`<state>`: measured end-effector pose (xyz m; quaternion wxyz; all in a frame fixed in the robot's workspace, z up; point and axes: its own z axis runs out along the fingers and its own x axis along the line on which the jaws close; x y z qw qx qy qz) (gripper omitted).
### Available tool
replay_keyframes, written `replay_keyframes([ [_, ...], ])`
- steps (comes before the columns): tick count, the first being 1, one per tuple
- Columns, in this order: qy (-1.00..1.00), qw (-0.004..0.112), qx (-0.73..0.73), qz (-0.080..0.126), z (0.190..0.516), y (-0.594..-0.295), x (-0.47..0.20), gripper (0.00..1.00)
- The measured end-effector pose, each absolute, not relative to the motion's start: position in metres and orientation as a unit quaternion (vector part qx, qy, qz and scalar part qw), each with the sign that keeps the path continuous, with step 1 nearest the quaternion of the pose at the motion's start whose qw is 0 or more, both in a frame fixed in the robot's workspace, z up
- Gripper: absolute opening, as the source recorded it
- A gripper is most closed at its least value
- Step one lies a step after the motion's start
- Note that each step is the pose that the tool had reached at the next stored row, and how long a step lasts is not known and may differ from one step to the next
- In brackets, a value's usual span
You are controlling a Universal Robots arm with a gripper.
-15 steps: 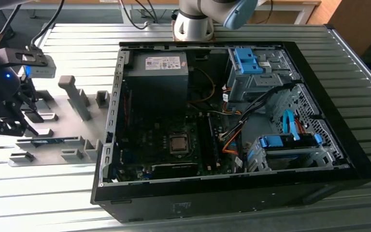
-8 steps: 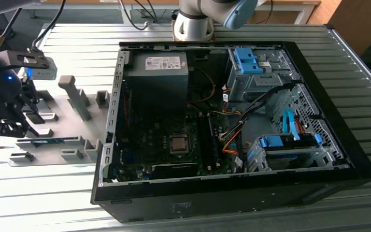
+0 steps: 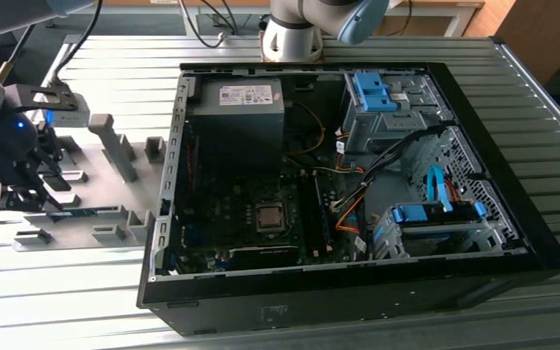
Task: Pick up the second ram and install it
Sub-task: 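Pick up the second ram and move it above second insertion slot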
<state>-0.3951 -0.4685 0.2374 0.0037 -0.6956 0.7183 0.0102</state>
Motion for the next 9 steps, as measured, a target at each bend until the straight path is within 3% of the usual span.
replay_keyframes([
  [9,0.718,0.003,-0.696,0.01,0.2348,-0.4686,-0.3954,0.42],
])
